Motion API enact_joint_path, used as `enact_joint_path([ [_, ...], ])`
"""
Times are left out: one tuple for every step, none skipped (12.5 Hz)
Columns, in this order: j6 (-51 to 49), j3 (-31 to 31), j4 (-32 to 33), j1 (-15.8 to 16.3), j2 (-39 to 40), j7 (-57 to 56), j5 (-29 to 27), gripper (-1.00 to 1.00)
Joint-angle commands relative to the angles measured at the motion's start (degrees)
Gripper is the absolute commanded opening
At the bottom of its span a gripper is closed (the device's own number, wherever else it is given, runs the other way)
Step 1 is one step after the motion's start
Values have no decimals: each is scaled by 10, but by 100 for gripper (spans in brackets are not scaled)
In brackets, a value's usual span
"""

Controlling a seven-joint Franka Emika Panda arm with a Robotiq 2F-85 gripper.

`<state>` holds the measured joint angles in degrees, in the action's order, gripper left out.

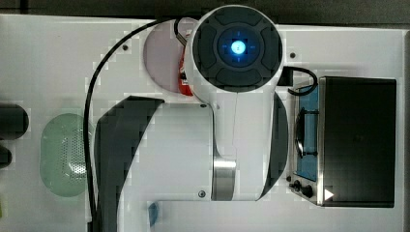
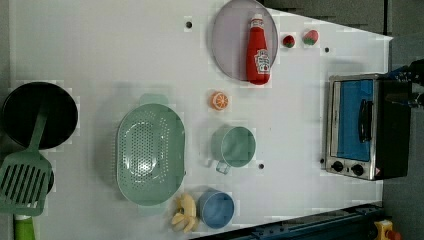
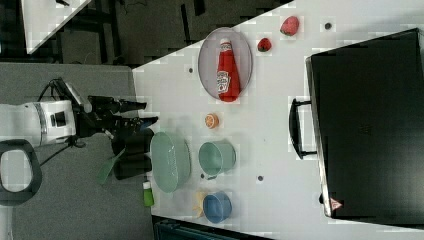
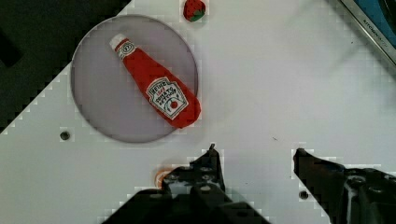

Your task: Pick ketchup from plate and place it on table.

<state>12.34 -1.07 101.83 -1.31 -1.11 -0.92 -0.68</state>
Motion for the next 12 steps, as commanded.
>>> enact_joint_path([
  [-94, -37, 44, -54, -100, 20, -7, 60],
  [-94, -37, 45, -54, -100, 20, -7, 82],
  [-94, -37, 44, -54, -100, 20, -7, 99],
  [-93, -37, 45, -54, -100, 20, -7, 100],
  [-90, -38, 45, -54, -98, 18, -7, 100],
  [-86, -39, 44, -53, -95, 5, -7, 100],
  [-84, -41, 44, -52, -89, -15, -7, 100],
  [-78, -43, 44, -52, -80, -37, -7, 100],
  [-67, -44, 44, -52, -70, -58, -7, 100],
  [-59, -45, 44, -52, -57, -85, -7, 100],
  [-48, -46, 44, -51, -44, -112, -7, 100],
  [-38, -46, 44, -50, -30, -135, -7, 100],
])
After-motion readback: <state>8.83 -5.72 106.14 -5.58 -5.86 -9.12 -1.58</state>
